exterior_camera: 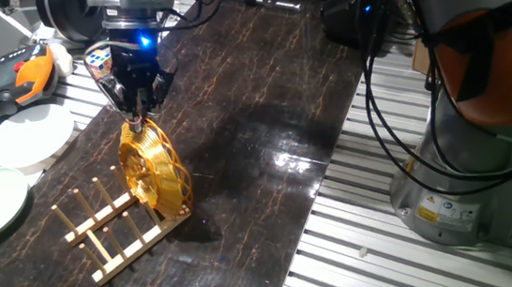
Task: Take the dish off the dish rack
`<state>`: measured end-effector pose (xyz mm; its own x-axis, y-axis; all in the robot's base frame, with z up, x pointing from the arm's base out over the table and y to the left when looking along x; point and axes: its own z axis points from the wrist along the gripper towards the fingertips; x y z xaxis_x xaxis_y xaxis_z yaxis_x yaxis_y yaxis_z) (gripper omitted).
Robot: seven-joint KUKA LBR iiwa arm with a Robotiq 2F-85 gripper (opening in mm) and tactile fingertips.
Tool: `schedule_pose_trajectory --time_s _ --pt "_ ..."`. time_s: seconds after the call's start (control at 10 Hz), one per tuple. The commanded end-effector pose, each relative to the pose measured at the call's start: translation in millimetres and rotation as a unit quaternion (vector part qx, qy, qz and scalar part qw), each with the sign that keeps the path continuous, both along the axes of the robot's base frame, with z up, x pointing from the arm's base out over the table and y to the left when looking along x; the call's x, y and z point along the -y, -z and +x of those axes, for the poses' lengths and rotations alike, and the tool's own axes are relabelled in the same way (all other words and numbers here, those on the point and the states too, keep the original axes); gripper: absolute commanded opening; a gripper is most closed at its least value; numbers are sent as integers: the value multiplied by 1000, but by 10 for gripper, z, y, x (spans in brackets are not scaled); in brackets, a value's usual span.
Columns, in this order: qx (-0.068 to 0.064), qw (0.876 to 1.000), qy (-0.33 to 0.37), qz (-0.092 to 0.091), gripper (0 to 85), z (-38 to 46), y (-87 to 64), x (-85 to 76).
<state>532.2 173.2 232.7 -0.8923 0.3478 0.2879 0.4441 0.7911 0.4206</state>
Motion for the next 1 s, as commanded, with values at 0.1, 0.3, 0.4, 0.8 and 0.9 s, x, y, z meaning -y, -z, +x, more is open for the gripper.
schedule_pose_trajectory --time_s 0.1,0.3,0.4,0.8,0.9 --pt "0 1000 8 2 7 3 -54 -20" --pt "1 1000 12 11 7 16 -40 -22" --pt "2 1000 12 6 7 18 -32 -24" --pt "7 1000 23 3 7 1 -56 -56" --pt "5 999 33 24 7 -2 -65 -55"
